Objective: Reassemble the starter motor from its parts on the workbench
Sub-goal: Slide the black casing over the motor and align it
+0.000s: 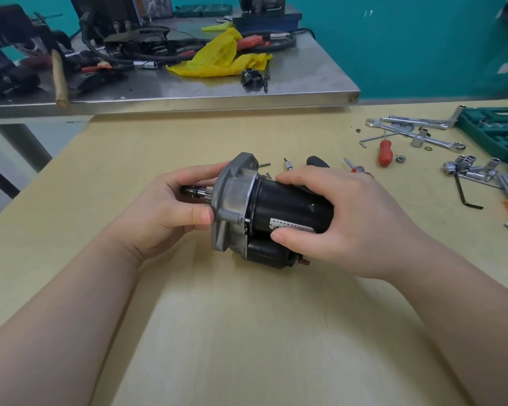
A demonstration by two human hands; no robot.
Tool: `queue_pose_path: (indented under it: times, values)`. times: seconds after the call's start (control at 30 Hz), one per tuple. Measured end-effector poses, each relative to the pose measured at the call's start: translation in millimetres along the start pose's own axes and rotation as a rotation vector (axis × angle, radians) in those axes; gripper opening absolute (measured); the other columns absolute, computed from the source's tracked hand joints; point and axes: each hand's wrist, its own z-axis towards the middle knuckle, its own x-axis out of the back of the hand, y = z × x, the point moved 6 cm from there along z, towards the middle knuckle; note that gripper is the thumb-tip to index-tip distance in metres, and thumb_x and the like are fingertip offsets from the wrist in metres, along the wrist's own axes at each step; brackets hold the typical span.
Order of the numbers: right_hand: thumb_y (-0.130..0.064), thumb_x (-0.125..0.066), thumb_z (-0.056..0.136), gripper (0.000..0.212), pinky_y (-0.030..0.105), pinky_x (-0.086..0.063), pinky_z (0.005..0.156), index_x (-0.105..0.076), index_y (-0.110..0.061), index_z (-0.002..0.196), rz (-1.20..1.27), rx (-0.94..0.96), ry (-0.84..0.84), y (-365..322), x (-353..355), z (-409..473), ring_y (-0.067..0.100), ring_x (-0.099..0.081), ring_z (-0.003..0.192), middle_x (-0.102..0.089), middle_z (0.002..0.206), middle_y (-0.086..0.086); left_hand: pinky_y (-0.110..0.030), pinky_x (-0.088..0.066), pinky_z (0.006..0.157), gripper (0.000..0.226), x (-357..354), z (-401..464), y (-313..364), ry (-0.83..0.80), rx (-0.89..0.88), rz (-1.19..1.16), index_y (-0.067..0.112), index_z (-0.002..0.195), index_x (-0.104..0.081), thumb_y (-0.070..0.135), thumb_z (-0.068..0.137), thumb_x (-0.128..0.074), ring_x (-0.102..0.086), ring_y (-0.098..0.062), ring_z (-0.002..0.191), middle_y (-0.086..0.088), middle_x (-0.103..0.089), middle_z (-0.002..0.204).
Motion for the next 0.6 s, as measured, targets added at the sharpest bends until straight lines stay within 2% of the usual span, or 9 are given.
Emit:
queue_pose_path:
  times: [0.13,0.3,0.43,0.6]
  values:
    - [-0.059,-0.080,0.072,0.055,0.033,-0.059,0.083,-0.066,-0.048,0.124,0.144,-0.062,-0.037,5.3,-0.3,0.7,-0.003,-0.069,0.098,-0.070,0.105,-0.032,-0.045,-0.064,0.081,0.098,-3.8,-0.2,0.6,-0.007,0.004,-0.009,0.009,0.143,-0.067,0.034,0.057,-0.106,-0.073,-0.035,0.117,-0.017,-0.074,0.132]
    - [-0.058,-0.081,0.071,0.052,0.030,-0.060,0.081,-0.069,-0.047,0.121,0.171,-0.085,-0.039,4.8,1.9,0.0,-0.004,-0.070,0.097,-0.071,0.105,-0.032,-0.047,-0.064,0.081,0.104,-5.6,-2.0,2.0,0.001,-0.004,0.008,0.006,0.146,-0.063,0.034,0.055,-0.106,-0.072,-0.039,0.117,-0.019,-0.073,0.133]
    - [-0.059,-0.079,0.072,0.050,0.035,-0.060,0.082,-0.068,-0.047,0.119,0.162,-0.100,-0.007,4.4,0.4,-1.4,-0.003,-0.069,0.096,-0.070,0.106,-0.033,-0.047,-0.064,0.078,0.111,-7.0,-1.9,2.1,0.019,0.003,0.032,0.005,0.148,-0.059,0.038,0.053,-0.107,-0.072,-0.040,0.116,-0.019,-0.073,0.132]
    - [-0.058,-0.079,0.071,0.048,0.036,-0.060,0.083,-0.066,-0.049,0.116,0.176,-0.094,0.006,1.7,-1.6,-0.8,-0.003,-0.070,0.097,-0.070,0.106,-0.033,-0.045,-0.064,0.076,0.106,-7.5,-3.0,1.0,0.012,0.007,0.012,0.006,0.145,-0.062,0.036,0.055,-0.106,-0.073,-0.038,0.114,-0.017,-0.074,0.129]
